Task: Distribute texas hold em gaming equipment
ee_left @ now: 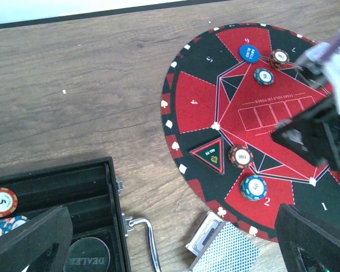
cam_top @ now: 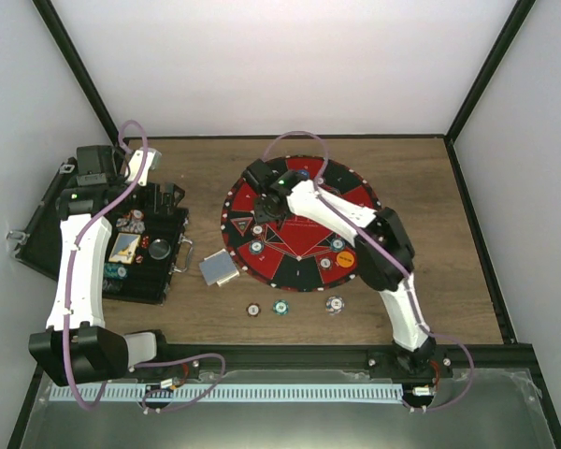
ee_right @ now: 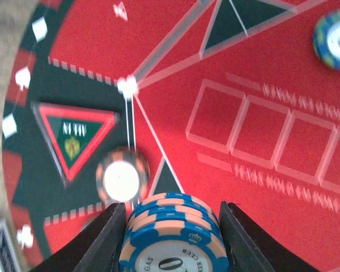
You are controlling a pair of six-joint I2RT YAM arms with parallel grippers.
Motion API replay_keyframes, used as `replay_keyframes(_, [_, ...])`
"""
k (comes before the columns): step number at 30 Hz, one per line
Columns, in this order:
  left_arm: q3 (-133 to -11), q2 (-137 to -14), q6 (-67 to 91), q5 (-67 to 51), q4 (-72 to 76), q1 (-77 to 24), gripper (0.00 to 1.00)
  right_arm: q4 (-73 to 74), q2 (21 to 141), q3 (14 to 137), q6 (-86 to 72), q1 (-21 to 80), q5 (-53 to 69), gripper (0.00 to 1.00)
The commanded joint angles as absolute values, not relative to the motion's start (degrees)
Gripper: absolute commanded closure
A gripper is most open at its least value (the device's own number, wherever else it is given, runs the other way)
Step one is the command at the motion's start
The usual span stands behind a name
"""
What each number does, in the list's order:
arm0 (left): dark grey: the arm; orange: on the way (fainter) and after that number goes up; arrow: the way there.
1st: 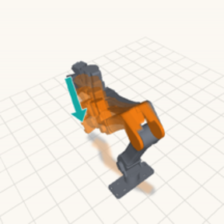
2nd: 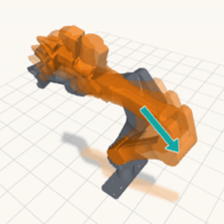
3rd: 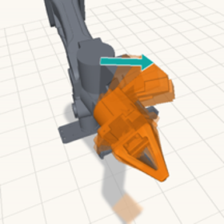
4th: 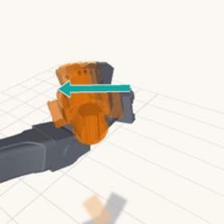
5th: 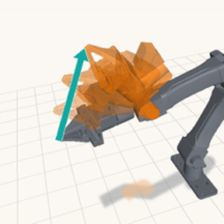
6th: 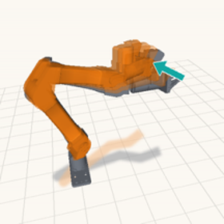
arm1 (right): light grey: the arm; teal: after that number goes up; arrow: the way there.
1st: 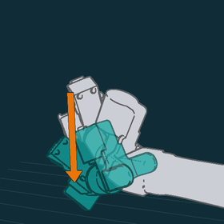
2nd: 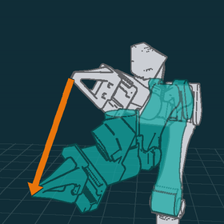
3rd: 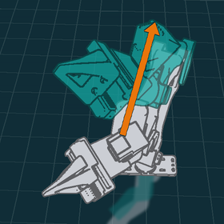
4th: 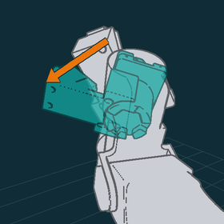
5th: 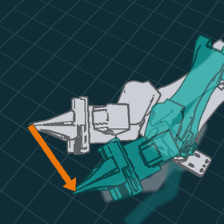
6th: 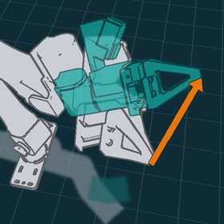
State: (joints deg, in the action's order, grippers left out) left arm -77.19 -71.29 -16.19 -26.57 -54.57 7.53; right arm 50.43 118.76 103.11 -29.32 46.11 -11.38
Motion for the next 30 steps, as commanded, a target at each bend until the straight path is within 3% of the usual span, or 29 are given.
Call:
replay_keyframes(1, [-77.78, -70.43, -15.18, -28.14, -54.4, 7.91, 0.0, 49.97, 127.88, 115.28, -23.93, 44.51, -10.67, 0.73])
replay_keyframes(10, [-78.16, -70.38, -15.25, -28.24, -54.59, 7.87, 0.0, 49.19, 140.76, 126.83, -21.83, 43.5, -8.39, 0.73])
replay_keyframes(22, [-77.92, -70.55, -15.45, -27.94, -54.77, 7.91, 0.0, 48.21, 143.29, 123.64, -22.26, 44.29, -5.76, 0.72])
replay_keyframes(30, [-77.62, -70.32, -15.53, -27.87, -54.8, 7.84, 0.0, 50.46, 143.23, 128.99, -21.29, 43.15, -7.84, 0.45])
